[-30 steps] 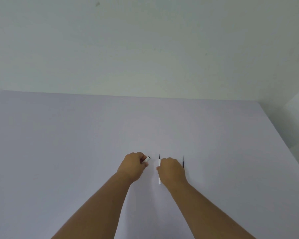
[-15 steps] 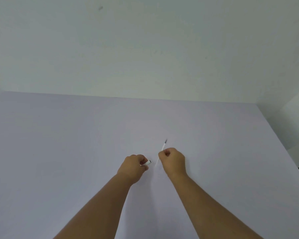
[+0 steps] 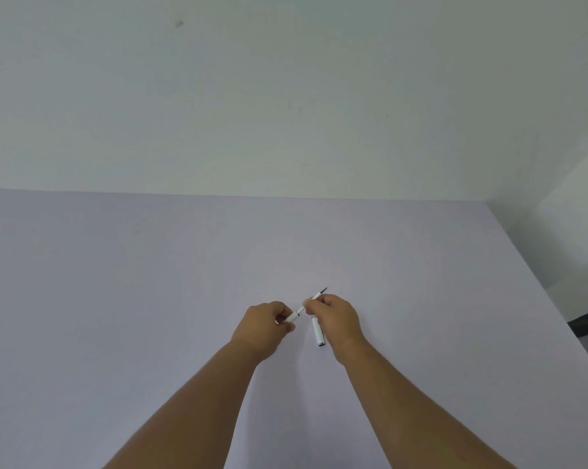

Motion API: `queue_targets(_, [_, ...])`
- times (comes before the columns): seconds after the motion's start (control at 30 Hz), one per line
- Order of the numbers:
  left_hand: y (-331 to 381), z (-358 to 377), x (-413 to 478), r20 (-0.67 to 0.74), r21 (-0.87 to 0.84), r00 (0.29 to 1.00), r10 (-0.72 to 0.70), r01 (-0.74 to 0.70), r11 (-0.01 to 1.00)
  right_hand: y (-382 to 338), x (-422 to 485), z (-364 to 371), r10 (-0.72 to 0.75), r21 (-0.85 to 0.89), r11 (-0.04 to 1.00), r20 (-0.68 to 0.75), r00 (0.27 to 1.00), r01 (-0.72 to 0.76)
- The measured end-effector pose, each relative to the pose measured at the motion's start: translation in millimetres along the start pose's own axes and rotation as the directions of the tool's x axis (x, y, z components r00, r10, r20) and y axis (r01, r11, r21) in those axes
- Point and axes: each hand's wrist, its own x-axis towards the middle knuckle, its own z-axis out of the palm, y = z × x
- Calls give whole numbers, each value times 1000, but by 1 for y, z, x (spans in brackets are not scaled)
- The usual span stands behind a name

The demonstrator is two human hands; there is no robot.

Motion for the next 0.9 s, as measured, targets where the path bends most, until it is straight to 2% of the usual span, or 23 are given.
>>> queue_targets(0.07, [1, 1, 0, 7, -4, 1000, 3, -3, 1000, -2, 2, -5, -1, 98, 995, -47, 999, 6])
queue_targets(0.13, [5, 2, 1, 9, -14, 1000, 11, -11, 1000, -3, 5, -9, -31, 84, 996, -60, 998, 36])
queue_targets(0.27, [10, 5, 2, 3, -19, 999, 39, -39, 999, 0, 4, -9, -55, -40, 997, 99, 994, 59])
queue_targets(0.33, [10, 7, 3, 7, -24, 999, 35, -35, 999, 0, 7, -14, -37, -41, 998, 101, 994, 41])
queue_targets(0.4, [9, 7, 4, 4, -31, 1000, 27, -27, 999, -1, 15, -22, -21, -43, 999, 15, 1000, 21])
queue_targets(0.47, [8, 6, 5, -1, -32, 1000, 20, -20, 999, -1, 24, -33, -52, -156, 987, -112, 992, 34])
queue_targets(0.53, [5, 6, 5, -2, -38, 1000, 6, -6, 999, 2, 30, -39, -102, -437, 899, -137, 985, 32])
queue_targets(0.63, [2, 6, 6, -1, -43, 1000, -3, 3, 999, 8, 31, -37, -80, -720, 693, -29, 996, 35])
queue_targets(0.7, [1, 5, 6, -1, -44, 1000, -4, 3, 999, 12, 31, -31, -53, -810, 585, 2, 999, 32])
queue_targets(0.77, [0, 4, 6, 0, -42, 1000, -7, 7, 999, 17, 32, -26, -57, -854, 519, -5, 998, 26])
queue_targets(0.9, [-2, 1, 6, 3, -26, 1000, -15, 15, 1000, 23, 32, -21, -58, -885, 466, -19, 998, 10])
